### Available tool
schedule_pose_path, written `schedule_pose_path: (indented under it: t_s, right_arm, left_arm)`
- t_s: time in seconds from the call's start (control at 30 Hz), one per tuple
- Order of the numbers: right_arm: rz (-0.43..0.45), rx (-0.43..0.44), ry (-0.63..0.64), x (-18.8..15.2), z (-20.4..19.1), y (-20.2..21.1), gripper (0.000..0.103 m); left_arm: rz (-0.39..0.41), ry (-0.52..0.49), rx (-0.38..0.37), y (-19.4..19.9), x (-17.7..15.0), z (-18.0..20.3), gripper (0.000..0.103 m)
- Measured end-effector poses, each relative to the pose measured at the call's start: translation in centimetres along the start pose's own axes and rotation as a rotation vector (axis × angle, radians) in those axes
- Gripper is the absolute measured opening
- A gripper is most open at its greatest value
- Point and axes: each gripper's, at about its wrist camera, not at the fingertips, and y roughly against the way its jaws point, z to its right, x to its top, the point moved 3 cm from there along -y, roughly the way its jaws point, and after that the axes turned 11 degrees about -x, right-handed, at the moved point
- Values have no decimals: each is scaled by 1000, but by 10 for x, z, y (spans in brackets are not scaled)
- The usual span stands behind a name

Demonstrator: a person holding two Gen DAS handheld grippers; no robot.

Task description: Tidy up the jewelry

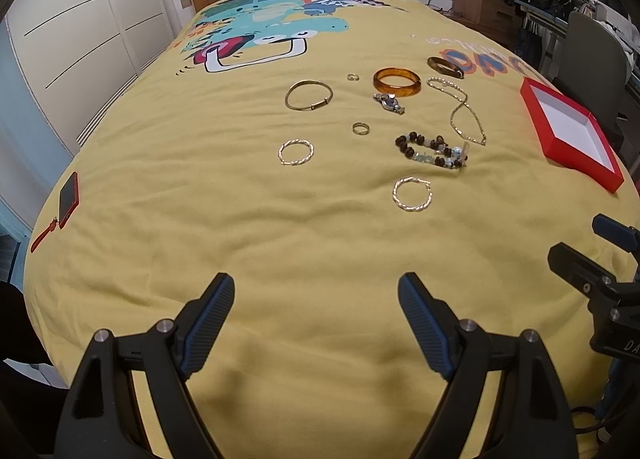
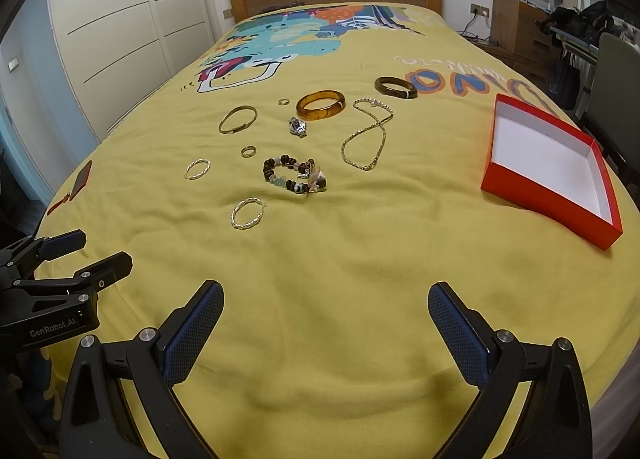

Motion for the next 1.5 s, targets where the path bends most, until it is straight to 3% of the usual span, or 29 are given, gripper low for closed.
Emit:
schedule_pose_path:
  t_s: [1.23, 1.5]
  right_arm:
    - [-33, 44, -4, 1, -2, -18, 99]
    - [-41, 67, -7, 3, -3, -25, 93]
  left_arm:
    - [-64, -16, 54, -20, 2, -2, 83]
    - [-78, -22, 55, -25, 4, -2, 83]
